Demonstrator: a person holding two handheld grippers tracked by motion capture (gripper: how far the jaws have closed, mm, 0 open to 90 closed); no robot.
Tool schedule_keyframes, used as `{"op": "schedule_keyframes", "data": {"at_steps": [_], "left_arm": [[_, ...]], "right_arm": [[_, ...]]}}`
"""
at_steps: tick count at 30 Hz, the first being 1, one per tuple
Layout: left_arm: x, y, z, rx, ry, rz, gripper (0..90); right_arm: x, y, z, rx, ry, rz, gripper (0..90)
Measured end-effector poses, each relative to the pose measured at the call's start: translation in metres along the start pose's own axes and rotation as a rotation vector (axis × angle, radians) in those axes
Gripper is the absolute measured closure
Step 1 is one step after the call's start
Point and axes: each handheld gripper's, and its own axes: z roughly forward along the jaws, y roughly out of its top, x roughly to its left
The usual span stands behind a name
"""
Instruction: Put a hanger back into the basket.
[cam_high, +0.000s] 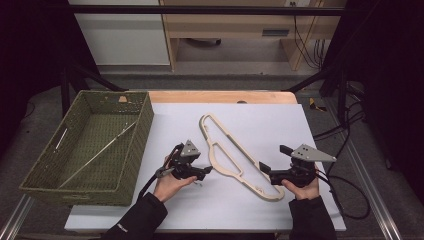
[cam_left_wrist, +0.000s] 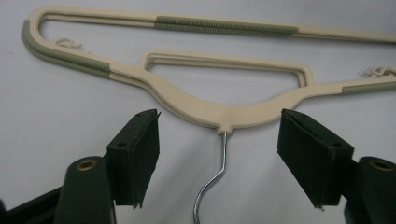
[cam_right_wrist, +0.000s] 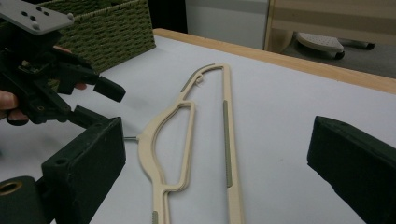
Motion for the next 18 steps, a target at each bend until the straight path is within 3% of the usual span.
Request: {"op": "schedule_keyframes", "data": {"at_steps": [8,18], "left_arm": [[0.002,-0.007,0.017,0.072,-0.024,-0.005,47.4],[0.001,-0.011,0.026,0.095,-0.029,0.005,66.9]], "right_arm": [[0.000,0.000,-0.001,-0.005,-0.001,0.002,4.6],[0.001,-0.001,0.001,0.005,0.003,-0.003,4.7]]}}
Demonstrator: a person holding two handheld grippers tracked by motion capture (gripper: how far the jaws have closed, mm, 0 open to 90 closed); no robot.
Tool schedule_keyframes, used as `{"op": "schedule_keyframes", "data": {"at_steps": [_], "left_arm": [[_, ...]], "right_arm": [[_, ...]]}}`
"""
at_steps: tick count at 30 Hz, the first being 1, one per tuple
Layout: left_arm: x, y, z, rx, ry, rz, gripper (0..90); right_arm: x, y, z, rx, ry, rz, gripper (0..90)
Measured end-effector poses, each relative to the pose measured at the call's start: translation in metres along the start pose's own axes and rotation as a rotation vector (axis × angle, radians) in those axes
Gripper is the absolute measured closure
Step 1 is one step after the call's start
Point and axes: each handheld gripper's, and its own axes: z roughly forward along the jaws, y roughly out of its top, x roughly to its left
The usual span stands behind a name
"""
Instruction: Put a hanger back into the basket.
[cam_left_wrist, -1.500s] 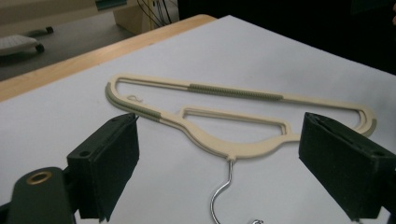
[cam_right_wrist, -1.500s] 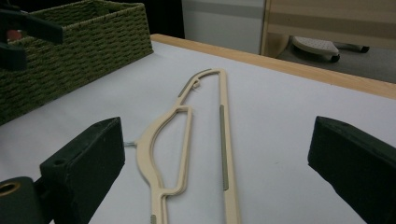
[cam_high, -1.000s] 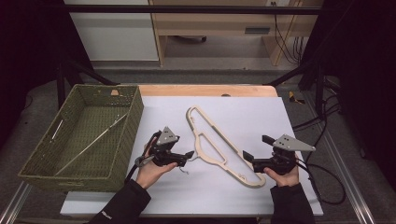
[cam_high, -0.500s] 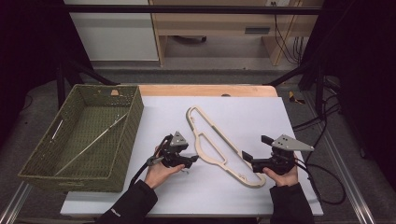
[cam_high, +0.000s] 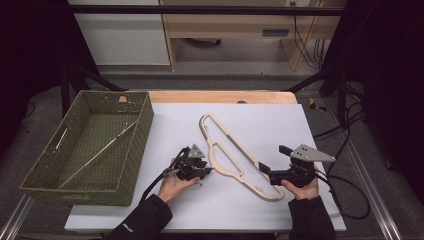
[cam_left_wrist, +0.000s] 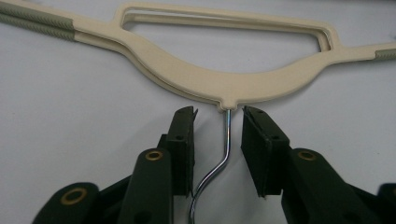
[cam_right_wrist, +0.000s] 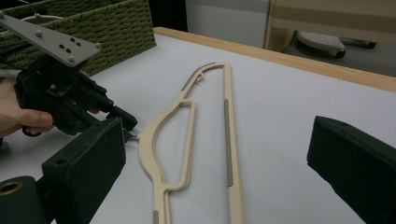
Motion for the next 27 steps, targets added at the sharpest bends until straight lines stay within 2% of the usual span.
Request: {"op": "schedule_keyframes", "data": {"at_steps": [7,12,21,27], "left_arm": [[0.000,0.000,0.000,0.006,-0.007,0.001,78.4],[-0.001,0.001,0.000,0.017,-0.026,-0.004,86.3],[-0.001,0.005,-0.004,0.050,-0.029,0.020,88.2],[-0.005,0.010,-0.012,0.032,-0.032,0.027,88.3]], "right_arm": [[0.000,0.000,0.000,0.002,0.002,0.002,4.8],[0.000,0.000,0.001,0.003,0.003,0.000,4.8],[0.002,-0.002,0.006,0.016,0.010,-0.009,5.1],[0.004,-0.003,0.009,0.028,0.023,-0.013,5.2]]}}
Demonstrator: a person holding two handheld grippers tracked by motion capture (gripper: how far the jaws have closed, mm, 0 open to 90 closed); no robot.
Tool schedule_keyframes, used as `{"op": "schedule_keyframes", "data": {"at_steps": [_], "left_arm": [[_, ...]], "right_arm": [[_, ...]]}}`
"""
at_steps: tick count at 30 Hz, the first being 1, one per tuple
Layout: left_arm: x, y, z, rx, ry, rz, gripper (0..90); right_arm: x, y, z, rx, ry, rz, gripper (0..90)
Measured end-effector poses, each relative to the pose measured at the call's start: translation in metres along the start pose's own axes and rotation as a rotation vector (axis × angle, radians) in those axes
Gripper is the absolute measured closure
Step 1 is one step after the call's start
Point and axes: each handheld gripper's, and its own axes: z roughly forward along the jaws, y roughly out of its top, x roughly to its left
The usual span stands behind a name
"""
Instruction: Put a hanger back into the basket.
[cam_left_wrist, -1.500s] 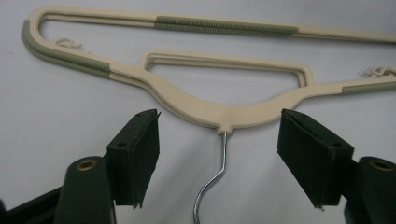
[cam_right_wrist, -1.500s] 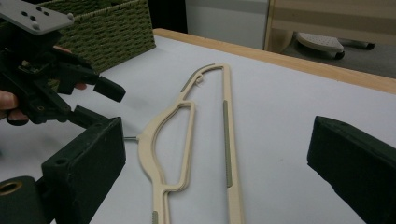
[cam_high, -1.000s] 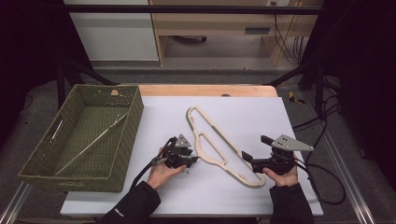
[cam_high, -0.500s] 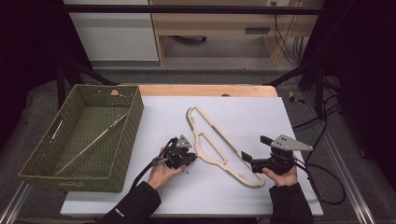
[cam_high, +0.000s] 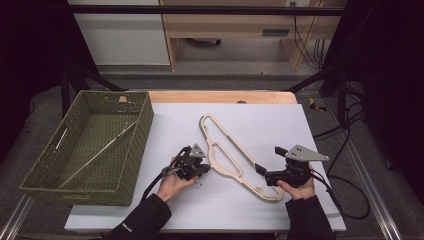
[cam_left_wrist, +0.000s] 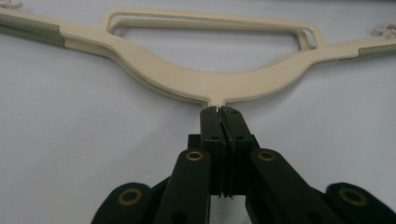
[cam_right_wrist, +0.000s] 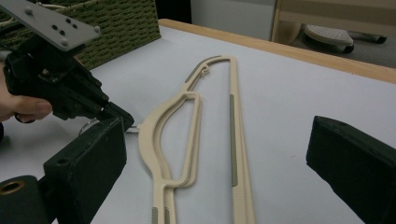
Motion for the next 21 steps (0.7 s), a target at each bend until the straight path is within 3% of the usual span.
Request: {"op": "schedule_keyframes", "data": {"at_steps": [8,11,21], "left_arm": [[-0.008,0.006,-0.009,0.004,0.014,0.032,88.4],[-0.011,0.008,-0.012,-0.004,0.012,0.027,88.4],[-0.021,0.016,-0.021,0.007,0.019,0.039,88.5]], "right_arm": [[0.005,0.001,0.005,0.010,0.022,-0.012,5.9],[0.008,0.002,0.010,0.018,0.035,-0.021,6.2],[0.025,0.002,0.033,0.063,0.081,-0.043,7.2]]}}
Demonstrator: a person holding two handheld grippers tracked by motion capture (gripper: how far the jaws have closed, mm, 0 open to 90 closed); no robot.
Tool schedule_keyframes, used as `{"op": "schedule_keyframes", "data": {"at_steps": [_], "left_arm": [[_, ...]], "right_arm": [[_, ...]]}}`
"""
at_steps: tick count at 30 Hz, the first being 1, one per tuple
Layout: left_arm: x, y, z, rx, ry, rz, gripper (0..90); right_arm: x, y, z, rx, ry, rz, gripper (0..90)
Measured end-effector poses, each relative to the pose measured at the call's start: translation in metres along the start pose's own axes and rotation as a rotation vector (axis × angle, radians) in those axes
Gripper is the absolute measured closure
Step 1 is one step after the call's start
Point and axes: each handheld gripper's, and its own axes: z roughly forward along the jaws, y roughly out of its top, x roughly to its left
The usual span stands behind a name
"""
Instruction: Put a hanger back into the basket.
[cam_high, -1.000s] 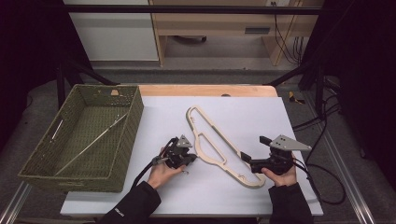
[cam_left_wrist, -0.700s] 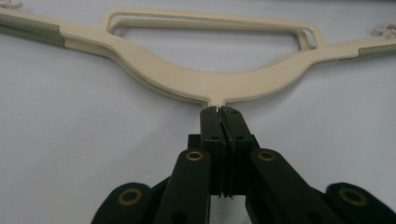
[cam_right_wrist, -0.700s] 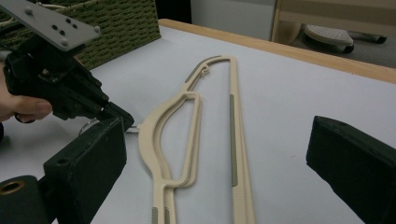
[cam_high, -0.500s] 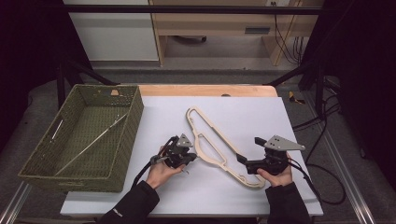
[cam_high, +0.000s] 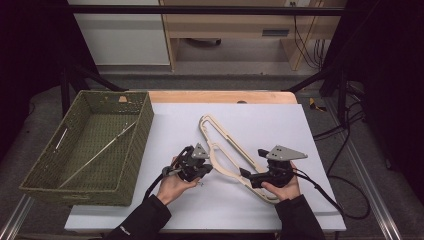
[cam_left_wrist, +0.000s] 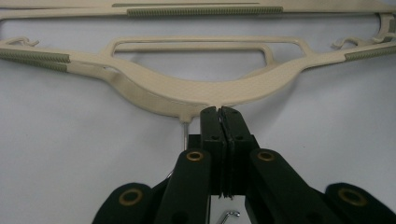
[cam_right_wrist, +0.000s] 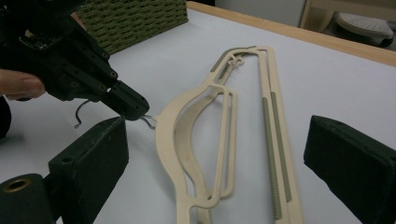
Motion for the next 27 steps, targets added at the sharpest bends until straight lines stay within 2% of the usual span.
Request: {"op": "schedule_keyframes", "data": {"at_steps": [12,14,23,27], "left_arm": [[-0.003,0.003,-0.003,0.000,0.001,-0.007,88.5],[-0.003,0.003,-0.004,0.002,0.002,-0.007,88.5],[-0.004,0.004,-0.005,-0.006,0.004,-0.012,88.5],[-0.005,0.004,-0.005,-0.010,0.004,-0.017,88.5]], "right_arm": [[0.016,0.004,0.029,0.078,0.049,-0.026,12.9],[0.018,0.005,0.036,0.093,0.055,-0.046,14.3],[0.025,-0.004,0.058,0.179,0.033,-0.064,20.7],[0.027,-0.007,0.063,0.209,0.044,-0.096,26.6]]}}
